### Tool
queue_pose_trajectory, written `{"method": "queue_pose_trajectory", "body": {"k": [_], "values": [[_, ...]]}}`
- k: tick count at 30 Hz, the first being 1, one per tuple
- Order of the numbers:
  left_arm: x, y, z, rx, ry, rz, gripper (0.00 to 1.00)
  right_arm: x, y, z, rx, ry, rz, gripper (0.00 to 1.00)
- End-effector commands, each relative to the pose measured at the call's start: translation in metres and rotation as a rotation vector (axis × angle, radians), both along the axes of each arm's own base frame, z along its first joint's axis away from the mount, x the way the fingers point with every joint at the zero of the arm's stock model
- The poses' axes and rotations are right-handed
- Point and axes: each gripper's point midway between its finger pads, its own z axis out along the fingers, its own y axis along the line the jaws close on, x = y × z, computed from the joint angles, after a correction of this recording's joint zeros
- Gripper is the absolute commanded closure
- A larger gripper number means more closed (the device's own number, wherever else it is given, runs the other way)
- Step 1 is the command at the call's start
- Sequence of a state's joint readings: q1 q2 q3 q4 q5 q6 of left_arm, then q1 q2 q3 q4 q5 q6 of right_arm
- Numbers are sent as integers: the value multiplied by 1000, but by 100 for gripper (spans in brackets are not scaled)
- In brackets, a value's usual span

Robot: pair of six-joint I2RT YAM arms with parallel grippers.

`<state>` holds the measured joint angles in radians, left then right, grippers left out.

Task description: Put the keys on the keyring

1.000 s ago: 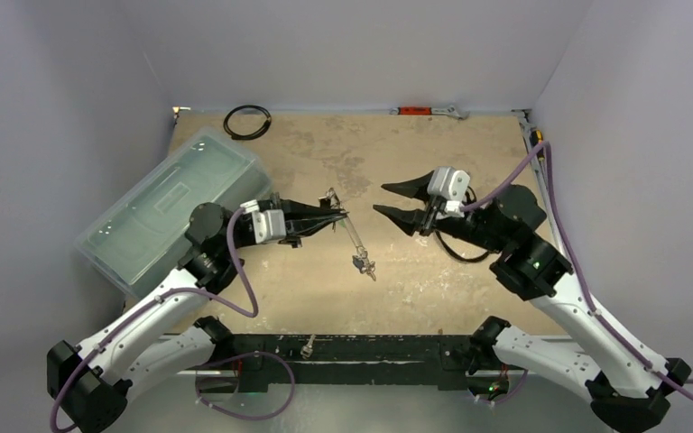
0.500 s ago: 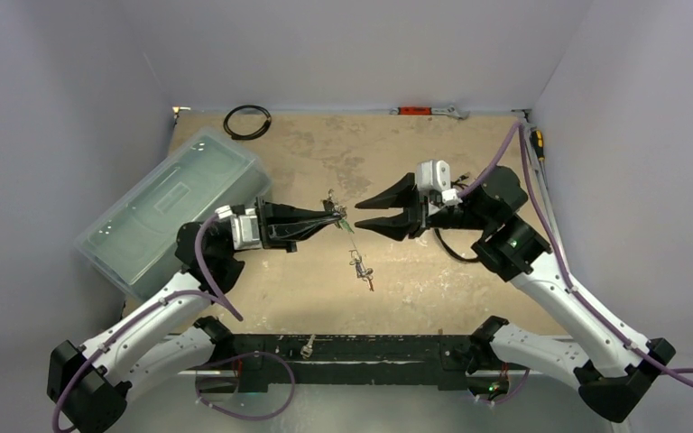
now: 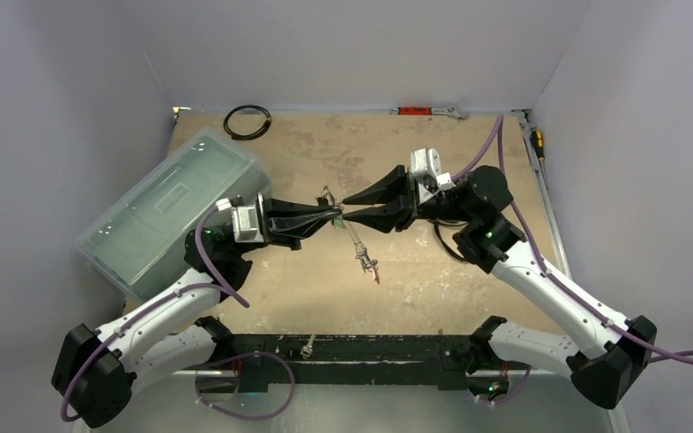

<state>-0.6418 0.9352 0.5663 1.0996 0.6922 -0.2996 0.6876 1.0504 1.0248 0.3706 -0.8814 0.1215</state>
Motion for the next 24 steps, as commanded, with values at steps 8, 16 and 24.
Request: {"method": "queue_pose_trajectory", "body": {"k": [8, 16, 24], "values": [[-10, 15, 37, -144, -68, 4, 100, 5, -20, 26, 144, -29, -115, 58], [-16, 15, 37, -138, -89, -19, 100, 10, -19, 9, 69, -11, -123, 53], [-20, 13, 36, -141, -85, -56, 100, 8, -12, 7, 60, -10, -71, 62]]}}
